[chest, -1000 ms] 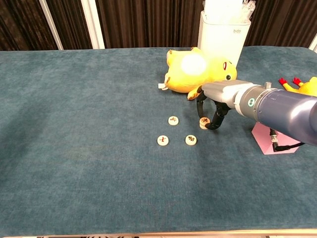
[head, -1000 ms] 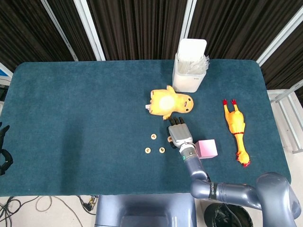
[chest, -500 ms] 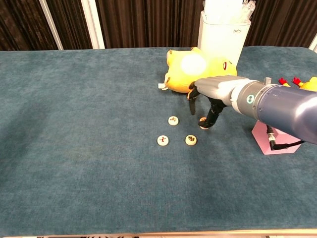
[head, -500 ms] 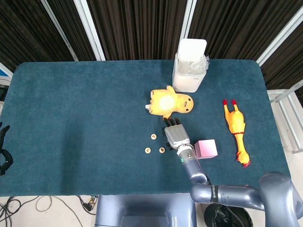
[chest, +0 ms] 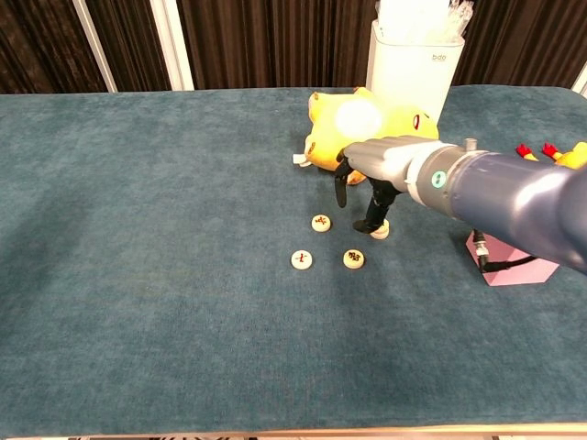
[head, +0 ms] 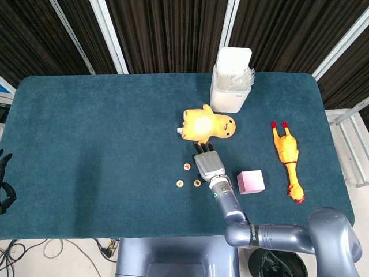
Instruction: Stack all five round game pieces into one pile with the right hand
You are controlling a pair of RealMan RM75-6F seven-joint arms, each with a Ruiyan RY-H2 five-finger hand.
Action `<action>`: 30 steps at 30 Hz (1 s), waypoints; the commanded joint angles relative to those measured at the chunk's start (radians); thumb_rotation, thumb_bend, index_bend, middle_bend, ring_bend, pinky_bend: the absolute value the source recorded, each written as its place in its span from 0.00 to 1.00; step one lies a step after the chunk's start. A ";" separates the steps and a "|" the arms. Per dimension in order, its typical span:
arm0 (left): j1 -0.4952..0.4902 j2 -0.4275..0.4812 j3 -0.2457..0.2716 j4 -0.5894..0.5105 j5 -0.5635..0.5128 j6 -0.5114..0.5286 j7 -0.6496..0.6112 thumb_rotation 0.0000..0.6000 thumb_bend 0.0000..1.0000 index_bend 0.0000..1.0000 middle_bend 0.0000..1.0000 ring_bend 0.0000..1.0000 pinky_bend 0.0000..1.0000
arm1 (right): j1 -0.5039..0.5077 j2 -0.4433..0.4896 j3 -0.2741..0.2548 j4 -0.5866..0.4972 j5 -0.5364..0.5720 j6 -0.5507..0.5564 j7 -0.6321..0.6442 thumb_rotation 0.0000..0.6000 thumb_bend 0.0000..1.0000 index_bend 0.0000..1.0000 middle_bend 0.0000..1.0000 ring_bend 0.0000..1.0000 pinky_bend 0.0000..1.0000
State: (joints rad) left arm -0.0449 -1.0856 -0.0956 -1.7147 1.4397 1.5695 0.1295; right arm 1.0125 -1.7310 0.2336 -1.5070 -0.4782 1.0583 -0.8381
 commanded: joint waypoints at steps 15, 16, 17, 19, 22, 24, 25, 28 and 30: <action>0.000 -0.005 -0.002 0.001 -0.002 0.002 0.002 1.00 0.82 0.11 0.00 0.00 0.02 | 0.063 -0.079 0.041 0.074 0.045 -0.004 -0.023 1.00 0.40 0.37 0.00 0.00 0.00; 0.000 -0.005 -0.002 0.002 -0.001 0.002 0.001 1.00 0.82 0.11 0.00 0.00 0.02 | 0.066 -0.083 0.043 0.081 0.047 -0.004 -0.025 1.00 0.40 0.37 0.00 0.00 0.00; 0.000 -0.004 -0.001 0.002 -0.001 0.002 0.000 1.00 0.82 0.11 0.00 0.00 0.02 | 0.069 -0.087 0.045 0.091 0.052 -0.004 -0.028 1.00 0.40 0.37 0.00 0.00 0.00; 0.000 -0.003 -0.001 0.003 0.001 0.002 -0.003 1.00 0.82 0.11 0.00 0.00 0.02 | 0.073 -0.091 0.046 0.102 0.059 -0.007 -0.032 1.00 0.40 0.37 0.00 0.00 0.00; 0.000 -0.002 0.000 0.004 0.001 0.001 -0.004 1.00 0.82 0.11 0.00 0.00 0.02 | 0.075 -0.097 0.043 0.116 0.064 -0.010 -0.038 1.00 0.40 0.37 0.00 0.00 0.00; 0.000 -0.002 0.000 0.004 0.001 0.001 -0.004 1.00 0.82 0.11 0.00 0.00 0.02 | 0.075 -0.100 0.041 0.121 0.064 -0.012 -0.037 1.00 0.40 0.37 0.00 0.00 0.00; 0.000 -0.002 0.000 0.005 0.001 0.001 -0.004 1.00 0.82 0.11 0.00 0.00 0.02 | 0.074 -0.102 0.037 0.124 0.063 -0.013 -0.038 1.00 0.40 0.37 0.00 0.00 0.00; 0.000 -0.002 0.000 0.005 0.001 0.001 -0.003 1.00 0.82 0.11 0.00 0.00 0.02 | 0.073 -0.105 0.033 0.128 0.062 -0.015 -0.039 1.00 0.39 0.37 0.00 0.00 0.00; 0.000 -0.003 -0.001 0.005 -0.001 0.002 0.000 1.00 0.82 0.11 0.00 0.00 0.02 | 0.072 -0.110 0.031 0.136 0.060 -0.018 -0.036 1.00 0.40 0.39 0.00 0.00 0.00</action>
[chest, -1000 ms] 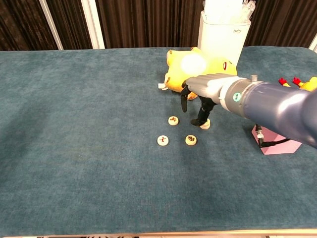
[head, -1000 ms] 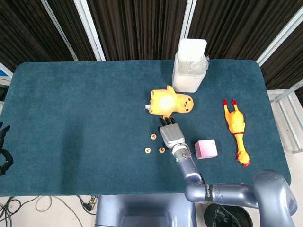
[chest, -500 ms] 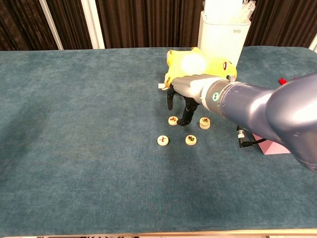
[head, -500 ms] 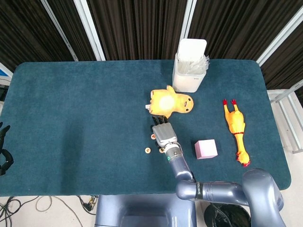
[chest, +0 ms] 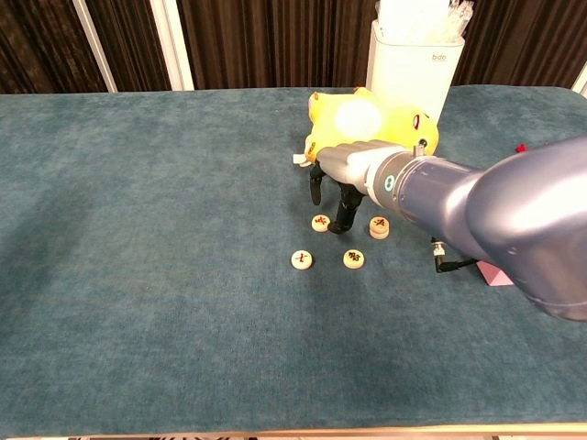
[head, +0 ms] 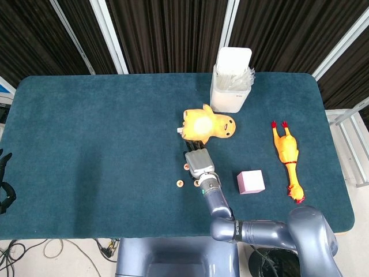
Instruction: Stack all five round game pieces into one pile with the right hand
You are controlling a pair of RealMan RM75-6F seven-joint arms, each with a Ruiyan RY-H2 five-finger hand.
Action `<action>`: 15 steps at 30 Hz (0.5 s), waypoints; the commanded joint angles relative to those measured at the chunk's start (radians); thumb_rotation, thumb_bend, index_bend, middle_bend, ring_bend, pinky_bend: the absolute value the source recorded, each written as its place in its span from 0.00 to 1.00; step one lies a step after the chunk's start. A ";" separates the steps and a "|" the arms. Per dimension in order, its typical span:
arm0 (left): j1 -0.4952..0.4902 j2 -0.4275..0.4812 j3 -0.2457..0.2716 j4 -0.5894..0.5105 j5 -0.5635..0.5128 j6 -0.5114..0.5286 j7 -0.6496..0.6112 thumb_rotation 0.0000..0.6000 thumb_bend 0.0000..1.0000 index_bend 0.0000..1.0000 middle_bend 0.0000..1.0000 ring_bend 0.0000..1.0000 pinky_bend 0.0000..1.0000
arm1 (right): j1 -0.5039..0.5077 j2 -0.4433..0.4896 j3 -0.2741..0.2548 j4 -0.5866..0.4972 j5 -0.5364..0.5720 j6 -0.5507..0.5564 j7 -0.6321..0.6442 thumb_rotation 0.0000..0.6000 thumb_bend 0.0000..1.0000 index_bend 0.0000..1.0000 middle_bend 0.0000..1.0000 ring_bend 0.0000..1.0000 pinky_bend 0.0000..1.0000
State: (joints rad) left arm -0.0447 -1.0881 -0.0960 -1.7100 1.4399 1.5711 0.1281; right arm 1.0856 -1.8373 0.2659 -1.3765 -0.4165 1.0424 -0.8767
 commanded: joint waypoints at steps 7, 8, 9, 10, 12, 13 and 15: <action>0.000 -0.001 0.000 0.000 -0.001 0.001 0.002 1.00 0.82 0.11 0.00 0.00 0.02 | -0.004 -0.022 0.003 0.035 -0.012 -0.004 0.016 1.00 0.39 0.41 0.00 0.00 0.00; 0.000 -0.002 -0.001 0.000 -0.001 0.001 0.002 1.00 0.82 0.11 0.00 0.00 0.02 | -0.004 -0.023 0.004 0.038 -0.013 -0.005 0.016 1.00 0.39 0.41 0.00 0.00 0.00; 0.000 -0.002 -0.001 0.000 -0.001 0.001 0.003 1.00 0.82 0.11 0.00 0.00 0.02 | -0.003 -0.025 0.004 0.041 -0.013 -0.007 0.016 1.00 0.39 0.42 0.00 0.00 0.00; 0.000 -0.002 -0.001 0.000 -0.001 0.001 0.004 1.00 0.82 0.11 0.00 0.00 0.02 | -0.003 -0.027 0.004 0.045 -0.012 -0.010 0.015 1.00 0.39 0.42 0.00 0.00 0.00; 0.000 -0.002 -0.001 0.000 -0.001 0.001 0.003 1.00 0.82 0.11 0.00 0.00 0.02 | -0.003 -0.030 0.004 0.051 -0.010 -0.014 0.014 1.00 0.40 0.42 0.00 0.00 0.00; 0.000 -0.002 -0.001 0.000 -0.001 0.001 0.003 1.00 0.82 0.11 0.00 0.00 0.02 | -0.003 -0.032 0.004 0.055 -0.009 -0.016 0.014 1.00 0.40 0.42 0.00 0.00 0.00; 0.000 -0.001 0.000 0.000 -0.001 0.001 0.002 1.00 0.82 0.11 0.00 0.00 0.02 | -0.004 -0.034 0.004 0.061 -0.006 -0.022 0.013 1.00 0.40 0.42 0.00 0.00 0.00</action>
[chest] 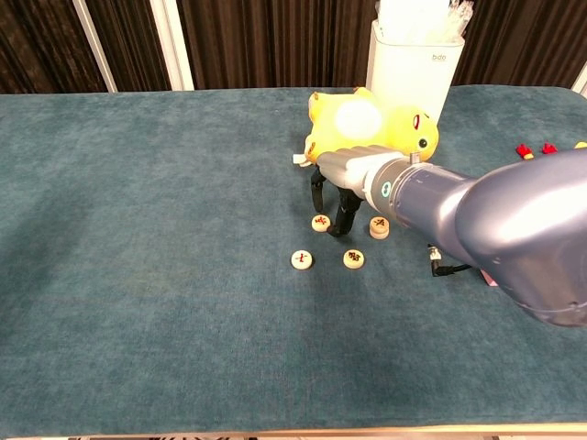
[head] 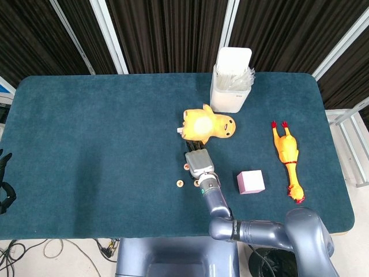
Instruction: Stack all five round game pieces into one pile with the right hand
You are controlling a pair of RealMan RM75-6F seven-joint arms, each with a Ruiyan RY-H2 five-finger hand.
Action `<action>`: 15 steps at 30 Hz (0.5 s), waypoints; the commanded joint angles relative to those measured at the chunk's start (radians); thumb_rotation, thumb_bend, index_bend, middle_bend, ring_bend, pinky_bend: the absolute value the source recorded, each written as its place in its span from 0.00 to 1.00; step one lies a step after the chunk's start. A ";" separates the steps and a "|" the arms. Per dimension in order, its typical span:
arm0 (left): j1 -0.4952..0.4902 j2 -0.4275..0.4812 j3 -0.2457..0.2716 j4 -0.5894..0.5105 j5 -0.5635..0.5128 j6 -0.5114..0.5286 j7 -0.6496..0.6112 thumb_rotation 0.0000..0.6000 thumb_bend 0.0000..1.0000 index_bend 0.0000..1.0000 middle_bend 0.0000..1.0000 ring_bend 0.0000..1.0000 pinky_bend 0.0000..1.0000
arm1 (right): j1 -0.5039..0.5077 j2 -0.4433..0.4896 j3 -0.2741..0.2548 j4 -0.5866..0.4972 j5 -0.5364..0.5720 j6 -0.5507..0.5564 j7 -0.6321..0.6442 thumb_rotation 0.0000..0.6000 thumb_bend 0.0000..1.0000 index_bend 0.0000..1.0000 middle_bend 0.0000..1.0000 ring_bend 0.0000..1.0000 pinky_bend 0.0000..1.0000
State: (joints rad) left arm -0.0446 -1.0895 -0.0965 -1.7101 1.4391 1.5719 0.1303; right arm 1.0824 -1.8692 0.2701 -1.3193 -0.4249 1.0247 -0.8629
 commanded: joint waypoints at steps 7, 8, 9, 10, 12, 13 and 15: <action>0.000 -0.002 -0.001 0.001 -0.001 0.001 0.005 1.00 0.82 0.11 0.00 0.00 0.02 | -0.001 -0.011 0.004 0.016 -0.003 -0.013 0.005 1.00 0.40 0.45 0.00 0.00 0.00; 0.000 -0.002 -0.001 0.000 -0.001 0.001 0.004 1.00 0.82 0.11 0.00 0.00 0.02 | -0.001 -0.013 0.004 0.019 -0.002 -0.013 0.005 1.00 0.40 0.45 0.00 0.00 0.00; 0.000 -0.002 -0.001 0.000 -0.001 0.001 0.004 1.00 0.82 0.11 0.00 0.00 0.02 | 0.000 -0.014 0.004 0.021 -0.002 -0.014 0.004 1.00 0.40 0.45 0.00 0.00 0.00; 0.000 -0.002 -0.001 0.000 -0.001 0.001 0.004 1.00 0.82 0.11 0.00 0.00 0.02 | 0.000 -0.015 0.005 0.023 0.000 -0.015 0.003 1.00 0.40 0.45 0.00 0.00 0.00; 0.000 -0.002 -0.001 0.001 -0.001 0.001 0.004 1.00 0.82 0.11 0.00 0.00 0.02 | 0.000 -0.018 0.005 0.028 0.001 -0.017 0.002 1.00 0.40 0.45 0.00 0.00 0.00; 0.000 -0.002 -0.001 0.001 -0.001 0.001 0.004 1.00 0.82 0.11 0.00 0.00 0.02 | 0.000 -0.019 0.006 0.029 0.001 -0.017 0.002 1.00 0.40 0.45 0.00 0.00 0.00; 0.000 -0.002 -0.001 0.000 -0.001 0.001 0.003 1.00 0.82 0.11 0.00 0.00 0.02 | 0.000 -0.020 0.006 0.031 0.000 -0.018 0.002 1.00 0.40 0.45 0.00 0.00 0.00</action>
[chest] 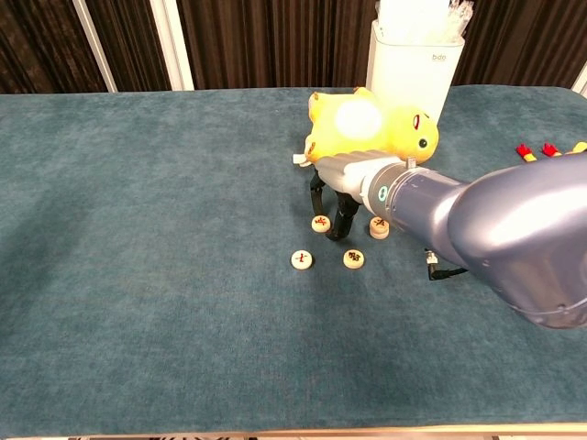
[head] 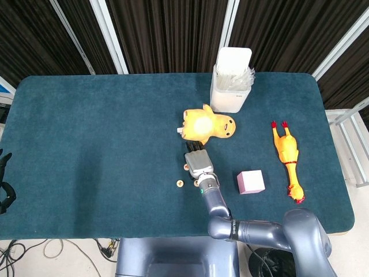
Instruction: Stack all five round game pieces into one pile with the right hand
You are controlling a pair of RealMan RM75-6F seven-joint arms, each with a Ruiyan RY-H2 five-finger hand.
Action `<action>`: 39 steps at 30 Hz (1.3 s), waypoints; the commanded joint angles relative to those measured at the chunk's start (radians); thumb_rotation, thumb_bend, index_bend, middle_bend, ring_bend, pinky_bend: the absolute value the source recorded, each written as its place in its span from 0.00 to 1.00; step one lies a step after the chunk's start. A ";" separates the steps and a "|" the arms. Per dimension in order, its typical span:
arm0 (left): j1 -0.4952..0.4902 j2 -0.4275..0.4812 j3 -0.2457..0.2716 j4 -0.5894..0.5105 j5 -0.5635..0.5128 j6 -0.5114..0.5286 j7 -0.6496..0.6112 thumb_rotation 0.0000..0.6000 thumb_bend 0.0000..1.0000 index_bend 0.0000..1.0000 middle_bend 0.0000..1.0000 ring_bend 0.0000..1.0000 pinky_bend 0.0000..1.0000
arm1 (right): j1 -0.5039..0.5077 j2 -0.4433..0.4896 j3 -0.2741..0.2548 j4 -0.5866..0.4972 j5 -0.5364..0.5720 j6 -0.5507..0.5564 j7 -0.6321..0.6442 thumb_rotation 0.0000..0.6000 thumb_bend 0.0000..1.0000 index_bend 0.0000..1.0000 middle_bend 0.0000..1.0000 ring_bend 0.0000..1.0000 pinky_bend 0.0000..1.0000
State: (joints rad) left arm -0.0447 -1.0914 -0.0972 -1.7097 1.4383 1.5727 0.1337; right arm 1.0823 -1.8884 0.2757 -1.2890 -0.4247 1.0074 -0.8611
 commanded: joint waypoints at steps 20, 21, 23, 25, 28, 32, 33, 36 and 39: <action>0.000 -0.001 -0.001 0.000 -0.001 0.000 0.002 1.00 0.82 0.11 0.00 0.00 0.02 | -0.002 -0.008 0.006 0.010 0.002 -0.011 -0.002 1.00 0.40 0.48 0.00 0.00 0.00; 0.000 -0.001 -0.001 0.000 -0.001 0.000 0.002 1.00 0.82 0.11 0.00 0.00 0.02 | -0.002 -0.008 0.007 0.010 0.002 -0.011 -0.001 1.00 0.40 0.48 0.00 0.00 0.00; 0.000 -0.001 -0.001 0.000 -0.001 0.000 0.002 1.00 0.82 0.11 0.00 0.00 0.02 | -0.002 -0.008 0.009 0.009 0.000 -0.011 0.001 1.00 0.40 0.51 0.00 0.00 0.00; 0.000 -0.002 -0.001 0.000 -0.001 0.001 0.002 1.00 0.82 0.11 0.00 0.00 0.02 | -0.002 -0.008 0.010 0.008 0.000 -0.012 0.002 1.00 0.40 0.52 0.00 0.00 0.00; 0.000 -0.002 -0.001 0.000 -0.002 0.000 0.004 1.00 0.82 0.11 0.00 0.00 0.02 | -0.002 -0.007 0.009 0.009 0.004 -0.014 -0.003 1.00 0.40 0.52 0.00 0.00 0.00; 0.000 -0.002 -0.001 0.000 -0.002 0.001 0.004 1.00 0.82 0.11 0.00 0.00 0.02 | -0.001 -0.007 0.008 0.010 0.007 -0.017 -0.005 1.00 0.40 0.53 0.00 0.00 0.00; 0.000 -0.003 -0.001 -0.001 -0.002 0.001 0.005 1.00 0.82 0.11 0.00 0.00 0.02 | -0.002 -0.006 0.008 0.009 0.007 -0.017 -0.004 1.00 0.40 0.53 0.00 0.00 0.00; 0.000 -0.002 -0.001 -0.001 -0.002 0.001 0.003 1.00 0.82 0.11 0.00 0.00 0.02 | -0.003 -0.003 0.013 0.003 0.003 -0.015 0.001 1.00 0.39 0.53 0.00 0.00 0.00; 0.000 -0.001 -0.001 -0.001 -0.001 0.000 0.001 1.00 0.82 0.11 0.00 0.00 0.02 | -0.005 0.007 0.017 -0.008 -0.001 -0.011 0.005 1.00 0.40 0.53 0.00 0.00 0.00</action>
State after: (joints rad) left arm -0.0447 -1.0921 -0.0979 -1.7109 1.4370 1.5727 0.1352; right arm 1.0783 -1.8835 0.2916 -1.2957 -0.4243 0.9951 -0.8572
